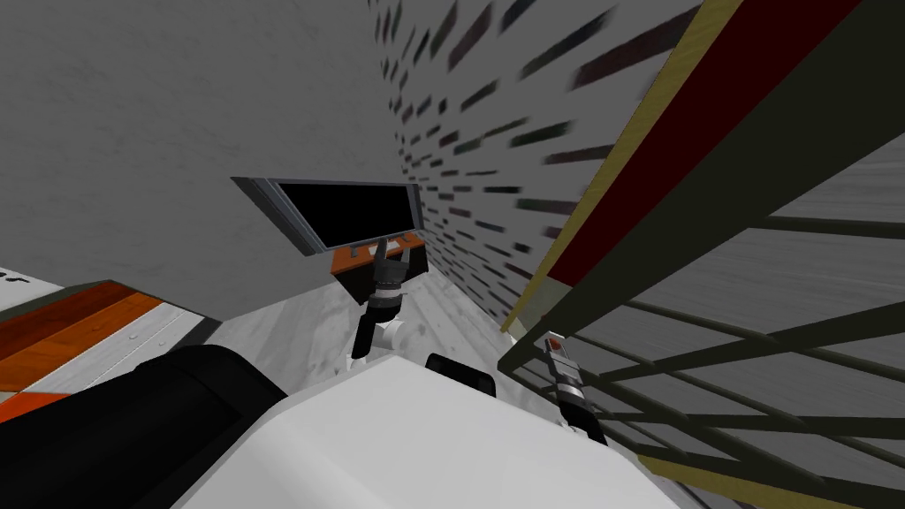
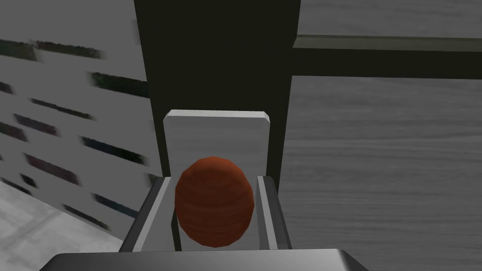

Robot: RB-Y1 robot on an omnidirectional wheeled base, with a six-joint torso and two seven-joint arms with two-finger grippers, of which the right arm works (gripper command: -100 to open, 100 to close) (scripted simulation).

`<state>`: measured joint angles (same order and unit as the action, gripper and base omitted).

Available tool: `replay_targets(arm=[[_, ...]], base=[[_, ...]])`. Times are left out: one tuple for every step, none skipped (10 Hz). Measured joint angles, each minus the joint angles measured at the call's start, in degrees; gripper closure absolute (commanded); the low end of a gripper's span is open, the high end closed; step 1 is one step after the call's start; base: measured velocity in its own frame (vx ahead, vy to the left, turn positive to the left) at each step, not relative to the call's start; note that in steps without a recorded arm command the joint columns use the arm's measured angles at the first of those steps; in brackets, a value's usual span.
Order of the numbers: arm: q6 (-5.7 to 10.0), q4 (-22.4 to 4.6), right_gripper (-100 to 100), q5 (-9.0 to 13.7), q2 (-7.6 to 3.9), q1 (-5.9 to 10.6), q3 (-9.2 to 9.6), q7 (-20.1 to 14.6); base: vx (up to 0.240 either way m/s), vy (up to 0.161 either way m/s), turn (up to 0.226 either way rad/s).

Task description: Pull the door open

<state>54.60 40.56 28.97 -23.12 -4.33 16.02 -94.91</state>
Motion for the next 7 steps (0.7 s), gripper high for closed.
replay_targets(arm=[[0.24,0.50,100,-0.37,-0.56,-0.46,0.68,-0.67],[0.17,0.50,100,-0.45,-0.54,-0.65,0.86,-0.80],[0.44,0.93,100,-0.69,-1.04,-1.15,1.22,-1.13],[1.26,0.82,100,-1.05,-1.63,-1.35,1.75,-1.87],[1.97,0.93,100,-1.41,-2.21,-1.78,2.29,-2.60],[3.24,0.16,100,-1.94,-2.84,-1.99,3.07,-3.64],[4.25,-0.03,100,-2.38,-3.42,-2.50,3.74,-4.52]], base=[[-0.100,0.003,0.010],[-0.156,-0.026,0.094],[-0.237,-0.055,0.136],[-0.232,-0.046,0.125],[-0.240,-0.037,0.136],[-0.256,-0.048,0.127],[-0.237,-0.049,0.081]])
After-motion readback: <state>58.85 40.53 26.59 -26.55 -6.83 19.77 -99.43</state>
